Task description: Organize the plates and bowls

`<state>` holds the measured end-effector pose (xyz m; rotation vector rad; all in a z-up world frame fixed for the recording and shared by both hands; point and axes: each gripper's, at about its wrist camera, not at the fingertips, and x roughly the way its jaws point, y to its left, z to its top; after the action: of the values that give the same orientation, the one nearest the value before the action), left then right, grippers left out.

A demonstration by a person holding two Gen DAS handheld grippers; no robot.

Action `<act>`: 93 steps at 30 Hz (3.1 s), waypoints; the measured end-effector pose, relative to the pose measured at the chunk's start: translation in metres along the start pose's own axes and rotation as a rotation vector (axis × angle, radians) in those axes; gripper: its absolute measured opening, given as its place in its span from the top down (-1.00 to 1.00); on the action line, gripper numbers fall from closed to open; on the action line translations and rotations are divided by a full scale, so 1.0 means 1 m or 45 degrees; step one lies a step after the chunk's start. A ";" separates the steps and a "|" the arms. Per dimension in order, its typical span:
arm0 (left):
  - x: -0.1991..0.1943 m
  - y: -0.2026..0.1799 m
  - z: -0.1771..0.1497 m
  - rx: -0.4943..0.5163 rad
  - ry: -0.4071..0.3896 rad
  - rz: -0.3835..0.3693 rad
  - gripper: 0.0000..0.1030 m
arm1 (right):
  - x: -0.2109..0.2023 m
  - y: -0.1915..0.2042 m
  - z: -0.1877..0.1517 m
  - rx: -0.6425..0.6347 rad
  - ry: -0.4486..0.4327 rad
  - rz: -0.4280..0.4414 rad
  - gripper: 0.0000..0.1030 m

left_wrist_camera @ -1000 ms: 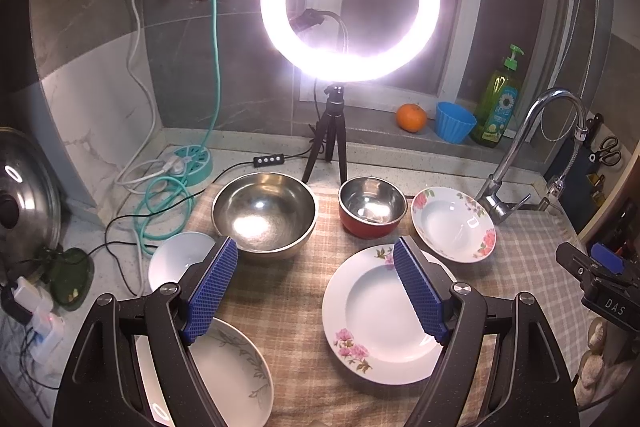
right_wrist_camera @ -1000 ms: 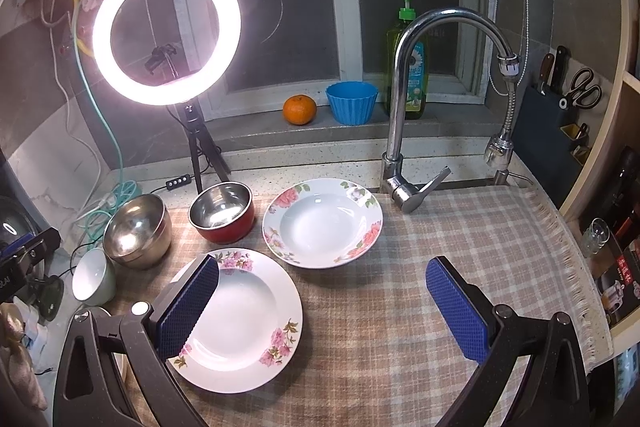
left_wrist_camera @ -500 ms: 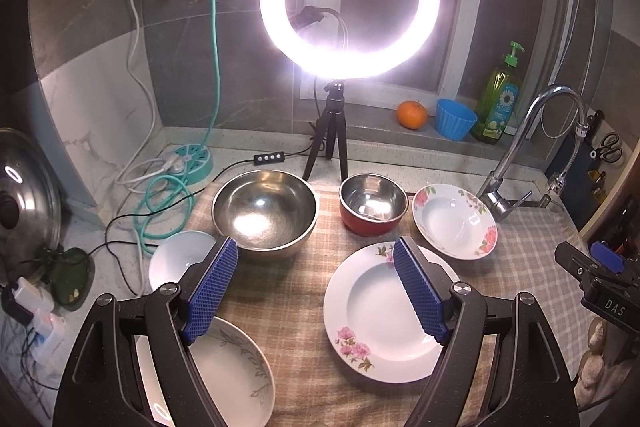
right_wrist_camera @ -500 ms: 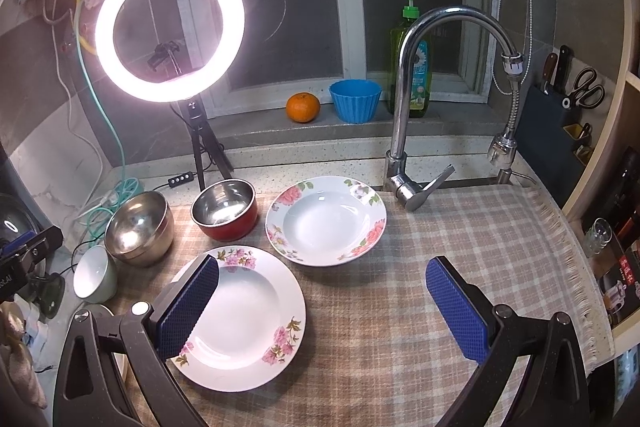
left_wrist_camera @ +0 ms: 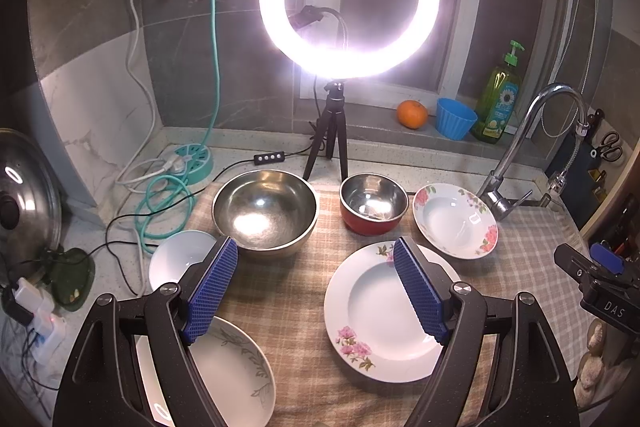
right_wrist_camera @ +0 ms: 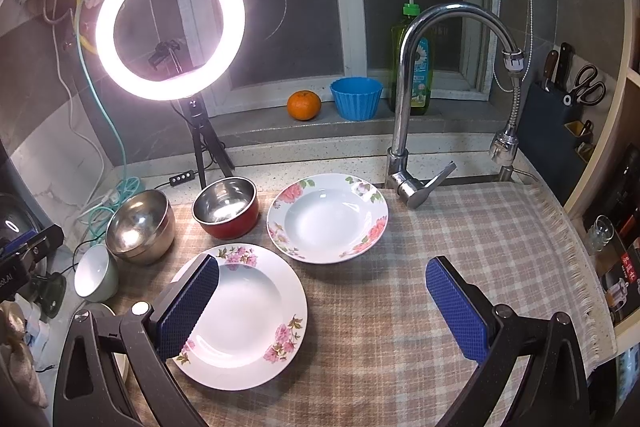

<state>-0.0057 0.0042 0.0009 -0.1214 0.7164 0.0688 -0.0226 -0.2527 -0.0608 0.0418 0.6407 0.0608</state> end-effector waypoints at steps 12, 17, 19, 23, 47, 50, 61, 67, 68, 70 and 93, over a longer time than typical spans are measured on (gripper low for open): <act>0.000 -0.001 -0.001 0.000 0.000 0.001 -0.57 | 0.002 -0.002 0.000 -0.006 0.001 -0.003 -0.97; 0.000 -0.001 -0.001 0.000 0.000 0.003 -0.57 | 0.004 -0.003 0.001 -0.015 0.006 -0.002 -0.97; 0.000 -0.001 -0.001 -0.001 0.002 0.004 -0.57 | 0.004 -0.002 0.002 -0.018 0.007 -0.001 -0.97; 0.001 -0.001 -0.003 0.004 0.008 0.004 -0.57 | 0.007 -0.001 0.002 -0.027 0.012 -0.003 -0.97; 0.036 -0.003 -0.010 -0.014 0.146 -0.029 -0.45 | 0.032 -0.004 -0.011 -0.026 0.100 0.038 -0.53; 0.045 -0.001 -0.014 -0.029 0.184 -0.044 -0.38 | 0.039 -0.005 -0.014 -0.026 0.129 0.055 -0.37; 0.082 0.008 -0.033 -0.127 0.395 -0.151 0.09 | 0.077 -0.020 -0.029 0.092 0.314 0.203 -0.21; 0.102 0.010 -0.045 -0.162 0.495 -0.189 0.30 | 0.105 -0.028 -0.043 0.155 0.431 0.250 -0.02; 0.106 0.010 -0.047 -0.167 0.511 -0.194 0.32 | 0.110 -0.029 -0.045 0.158 0.451 0.255 -0.02; 0.112 0.011 -0.050 -0.183 0.537 -0.210 0.38 | 0.117 -0.029 -0.048 0.163 0.479 0.264 0.05; 0.161 0.025 -0.064 -0.306 0.712 -0.275 0.67 | 0.177 -0.034 -0.057 0.269 0.692 0.419 0.48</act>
<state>0.0712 0.0240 -0.1551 -0.4594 1.2475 -0.0911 0.0863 -0.2729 -0.2138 0.3438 1.1778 0.3304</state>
